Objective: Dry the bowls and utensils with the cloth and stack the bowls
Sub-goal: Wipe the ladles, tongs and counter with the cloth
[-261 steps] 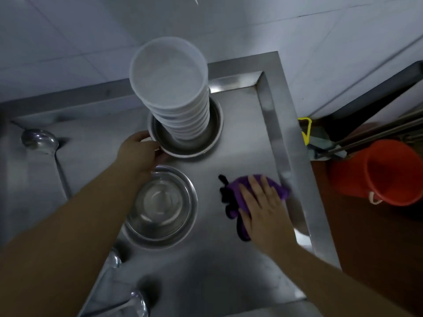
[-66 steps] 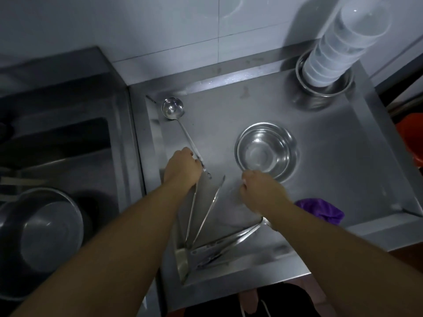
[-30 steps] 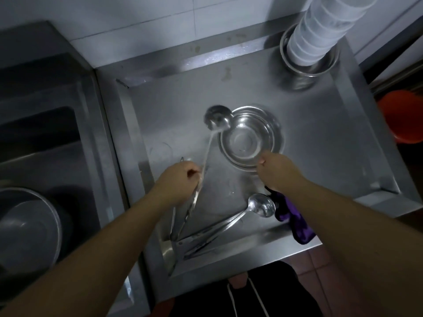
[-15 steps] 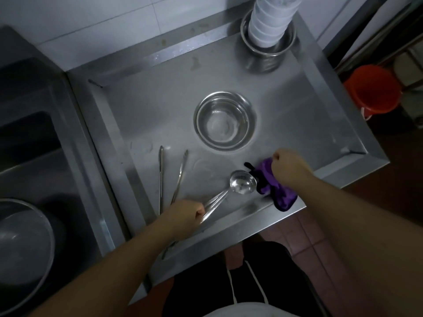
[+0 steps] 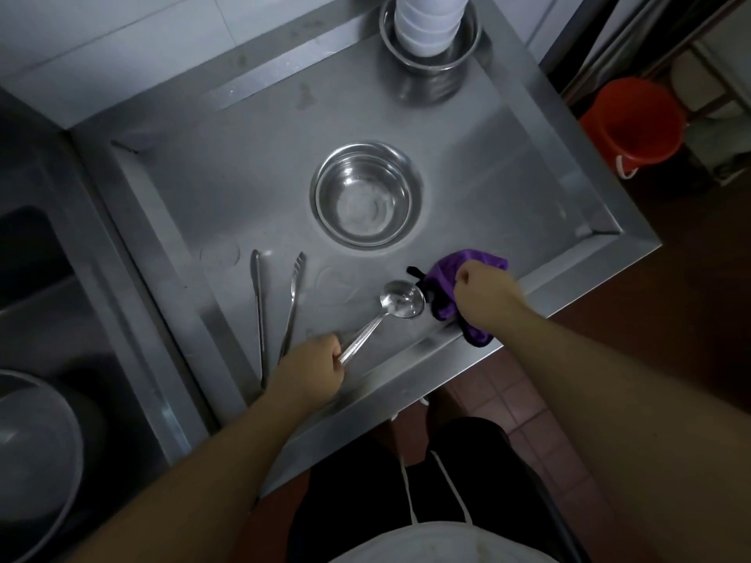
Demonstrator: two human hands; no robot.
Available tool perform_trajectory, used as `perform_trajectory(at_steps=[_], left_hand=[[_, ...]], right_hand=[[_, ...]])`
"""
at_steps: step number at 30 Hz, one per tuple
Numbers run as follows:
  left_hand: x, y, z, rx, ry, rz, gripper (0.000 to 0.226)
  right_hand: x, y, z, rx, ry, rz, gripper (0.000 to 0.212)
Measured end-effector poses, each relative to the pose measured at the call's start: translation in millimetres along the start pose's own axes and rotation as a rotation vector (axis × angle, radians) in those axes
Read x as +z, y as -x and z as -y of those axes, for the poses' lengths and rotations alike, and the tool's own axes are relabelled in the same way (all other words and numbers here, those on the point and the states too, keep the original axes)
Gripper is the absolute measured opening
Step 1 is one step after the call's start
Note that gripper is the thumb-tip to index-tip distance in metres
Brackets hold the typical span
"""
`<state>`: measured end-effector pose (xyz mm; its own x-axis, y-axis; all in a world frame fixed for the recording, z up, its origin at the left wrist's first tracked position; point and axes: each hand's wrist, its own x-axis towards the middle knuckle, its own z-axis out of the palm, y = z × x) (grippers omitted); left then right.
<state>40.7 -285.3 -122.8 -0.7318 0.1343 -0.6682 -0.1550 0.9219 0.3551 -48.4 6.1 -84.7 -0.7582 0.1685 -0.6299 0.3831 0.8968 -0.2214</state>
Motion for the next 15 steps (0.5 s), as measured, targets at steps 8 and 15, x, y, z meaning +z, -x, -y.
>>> perform_trajectory(at_steps=[8,15], left_hand=[[8,1,-8,0.0,-0.123,-0.074,0.02],[14,4,3,0.041,-0.248,-0.132,0.038]], right_hand=[[46,36,14,0.048,-0.205,0.142,0.019],[110,52,53,0.159,-0.478,0.349,0.03]])
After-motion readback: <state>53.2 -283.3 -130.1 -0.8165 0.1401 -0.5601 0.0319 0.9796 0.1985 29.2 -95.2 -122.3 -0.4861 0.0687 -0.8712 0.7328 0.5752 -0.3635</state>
